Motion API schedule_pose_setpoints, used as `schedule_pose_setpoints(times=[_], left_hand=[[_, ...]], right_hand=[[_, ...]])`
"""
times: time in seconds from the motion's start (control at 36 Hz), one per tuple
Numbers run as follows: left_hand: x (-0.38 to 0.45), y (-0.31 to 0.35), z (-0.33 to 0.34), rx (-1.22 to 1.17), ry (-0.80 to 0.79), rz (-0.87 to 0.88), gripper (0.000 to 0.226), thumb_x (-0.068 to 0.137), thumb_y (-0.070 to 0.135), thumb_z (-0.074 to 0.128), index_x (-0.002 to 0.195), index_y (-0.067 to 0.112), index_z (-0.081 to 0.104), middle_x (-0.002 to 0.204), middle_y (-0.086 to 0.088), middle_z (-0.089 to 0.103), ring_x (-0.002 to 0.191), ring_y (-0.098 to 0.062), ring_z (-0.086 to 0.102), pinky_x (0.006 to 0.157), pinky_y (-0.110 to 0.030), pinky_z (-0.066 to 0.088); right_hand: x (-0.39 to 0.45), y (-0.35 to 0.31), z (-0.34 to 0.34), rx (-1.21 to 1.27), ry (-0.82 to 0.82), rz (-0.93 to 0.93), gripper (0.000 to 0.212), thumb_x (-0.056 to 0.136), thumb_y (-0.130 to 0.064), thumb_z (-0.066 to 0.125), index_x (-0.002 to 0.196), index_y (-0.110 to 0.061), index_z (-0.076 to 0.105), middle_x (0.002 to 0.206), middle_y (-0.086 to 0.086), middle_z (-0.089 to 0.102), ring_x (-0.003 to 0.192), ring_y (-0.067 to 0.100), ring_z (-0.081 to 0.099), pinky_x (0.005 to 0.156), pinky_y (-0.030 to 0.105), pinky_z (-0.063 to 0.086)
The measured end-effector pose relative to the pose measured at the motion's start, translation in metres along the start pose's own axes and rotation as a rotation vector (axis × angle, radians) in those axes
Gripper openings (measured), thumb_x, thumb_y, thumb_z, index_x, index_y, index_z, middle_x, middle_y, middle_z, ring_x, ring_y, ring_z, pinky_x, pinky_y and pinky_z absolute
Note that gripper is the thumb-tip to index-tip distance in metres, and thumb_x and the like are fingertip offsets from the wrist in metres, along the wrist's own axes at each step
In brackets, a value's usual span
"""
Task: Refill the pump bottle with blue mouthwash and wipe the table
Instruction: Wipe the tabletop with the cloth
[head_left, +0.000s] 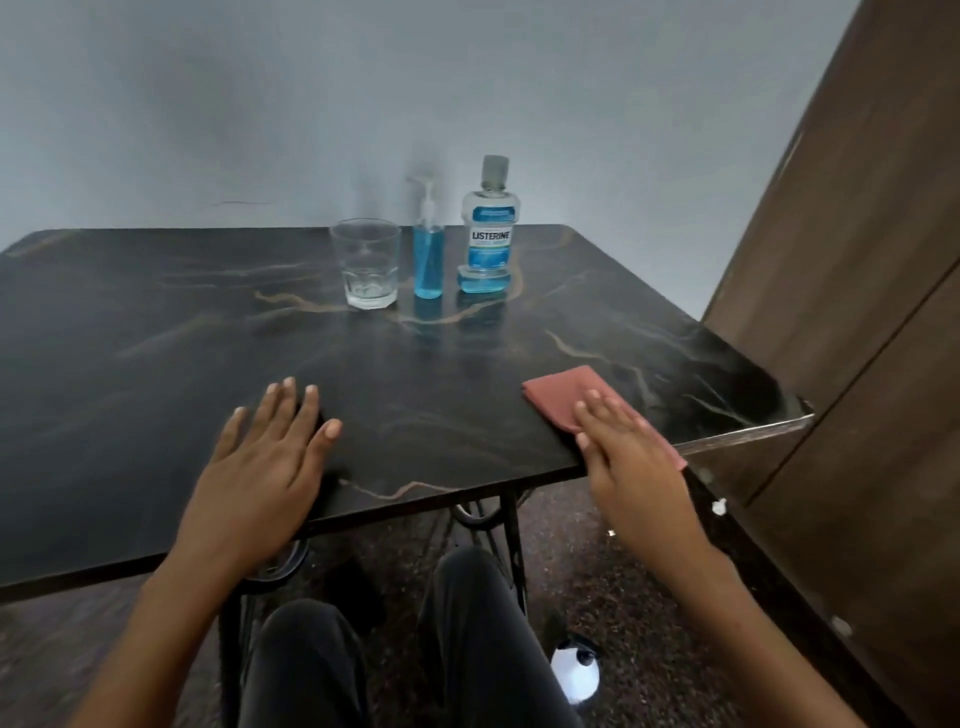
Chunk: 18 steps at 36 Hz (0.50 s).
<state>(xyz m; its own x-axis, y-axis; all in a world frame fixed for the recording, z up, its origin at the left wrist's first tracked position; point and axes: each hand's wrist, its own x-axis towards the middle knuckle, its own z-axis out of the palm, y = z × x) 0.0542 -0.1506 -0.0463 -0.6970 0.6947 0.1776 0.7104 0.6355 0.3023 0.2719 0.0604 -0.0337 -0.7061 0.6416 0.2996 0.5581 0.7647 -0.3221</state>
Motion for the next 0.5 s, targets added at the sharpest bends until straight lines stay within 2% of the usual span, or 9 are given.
schedule_pose_setpoints(times=[0.08,0.19,0.25,0.36,0.5], left_hand=[[0.0,0.001,0.0,-0.001,0.0,0.004,0.08,0.078,0.059,-0.005,0.149,0.022,0.002,0.158,0.004,-0.004,0.139,0.0,-0.014,0.116,-0.029,-0.009],[-0.001,-0.001,0.0,-0.013,0.011,0.01,0.077,0.079,0.058,-0.004,0.148,0.023,0.002,0.157,0.005,-0.004,0.139,0.0,-0.014,0.116,-0.027,-0.01],[-0.001,-0.002,0.001,-0.016,0.019,0.012,0.076,0.08,0.058,-0.003,0.148,0.024,0.002,0.157,0.005,-0.004,0.139,0.0,-0.014,0.115,-0.027,-0.011],[0.0,-0.004,0.003,-0.013,0.035,0.012,0.076,0.08,0.057,-0.003,0.148,0.022,0.003,0.158,0.005,-0.001,0.138,0.0,-0.014,0.115,-0.028,-0.008],[0.0,-0.004,0.004,-0.038,0.056,0.011,0.076,0.082,0.056,0.001,0.149,0.022,0.007,0.158,0.005,0.002,0.138,0.001,-0.012,0.117,-0.029,-0.005]], right_hand=[[0.017,0.02,-0.005,-0.012,0.022,0.128,0.043,0.097,-0.014,0.042,0.139,-0.007,0.042,0.152,0.011,0.032,0.143,0.023,0.026,0.118,0.035,0.016],[0.053,0.031,-0.002,-0.102,-0.041,0.294,0.046,0.099,-0.015,0.033,0.143,-0.002,0.033,0.153,0.021,0.024,0.143,0.033,0.02,0.118,0.041,0.015],[0.072,0.029,0.0,-0.118,-0.059,0.34,0.044,0.098,-0.014,0.033,0.14,0.0,0.036,0.15,0.024,0.027,0.14,0.037,0.024,0.116,0.044,0.019],[0.105,0.009,0.007,-0.119,-0.109,0.276,0.038,0.095,-0.012,0.037,0.129,0.001,0.048,0.142,0.021,0.04,0.13,0.036,0.038,0.11,0.044,0.029],[0.133,-0.042,0.026,-0.063,-0.243,0.079,0.039,0.096,-0.015,0.04,0.134,-0.006,0.047,0.148,0.018,0.035,0.134,0.031,0.037,0.111,0.038,0.03]])
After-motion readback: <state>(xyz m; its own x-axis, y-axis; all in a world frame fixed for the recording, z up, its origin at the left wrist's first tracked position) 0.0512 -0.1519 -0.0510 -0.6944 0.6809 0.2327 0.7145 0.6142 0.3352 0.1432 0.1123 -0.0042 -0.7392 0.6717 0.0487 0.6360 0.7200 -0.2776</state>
